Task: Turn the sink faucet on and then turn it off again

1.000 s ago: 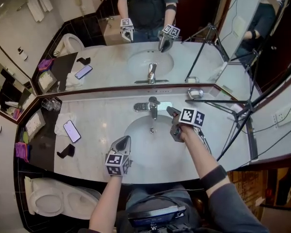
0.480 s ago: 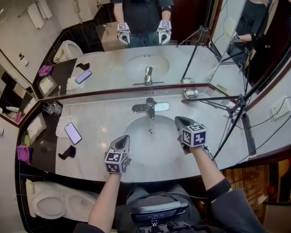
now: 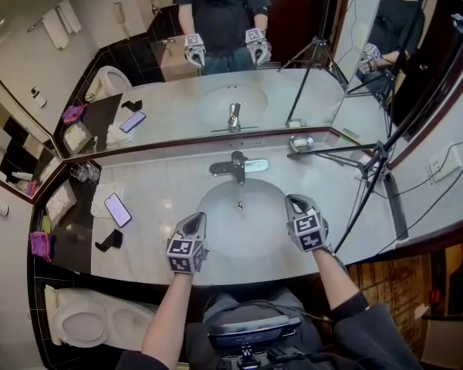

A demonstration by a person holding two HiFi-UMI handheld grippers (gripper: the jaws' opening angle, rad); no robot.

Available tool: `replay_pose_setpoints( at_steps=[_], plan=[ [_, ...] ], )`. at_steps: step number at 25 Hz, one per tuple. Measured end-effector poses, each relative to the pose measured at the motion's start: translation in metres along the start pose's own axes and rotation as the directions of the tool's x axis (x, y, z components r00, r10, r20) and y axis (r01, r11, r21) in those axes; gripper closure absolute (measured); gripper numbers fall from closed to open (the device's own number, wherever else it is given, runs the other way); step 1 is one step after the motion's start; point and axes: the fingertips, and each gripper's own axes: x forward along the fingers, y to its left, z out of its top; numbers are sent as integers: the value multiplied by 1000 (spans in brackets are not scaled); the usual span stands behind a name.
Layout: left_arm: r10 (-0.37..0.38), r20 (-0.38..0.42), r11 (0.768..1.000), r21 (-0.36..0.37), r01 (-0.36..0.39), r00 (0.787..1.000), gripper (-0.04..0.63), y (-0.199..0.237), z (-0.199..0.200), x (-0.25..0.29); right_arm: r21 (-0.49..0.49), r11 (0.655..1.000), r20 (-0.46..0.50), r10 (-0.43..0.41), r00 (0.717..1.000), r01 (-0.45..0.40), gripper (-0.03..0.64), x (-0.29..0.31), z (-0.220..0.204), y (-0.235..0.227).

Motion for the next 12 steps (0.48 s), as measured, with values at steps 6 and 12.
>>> replay_pose_setpoints(
  at_steps=[6,12],
  plan=[
    [-1,-7,1000,9,1,1000,609,-2,-2,0,11,1000,-14,0,1000,0,600,-3,-13,-4],
    [2,-9,1000,11,-2,1000,609,0,-3,3,-14,1000,-28,15,999,-16,600,3,-17,0]
  ],
)
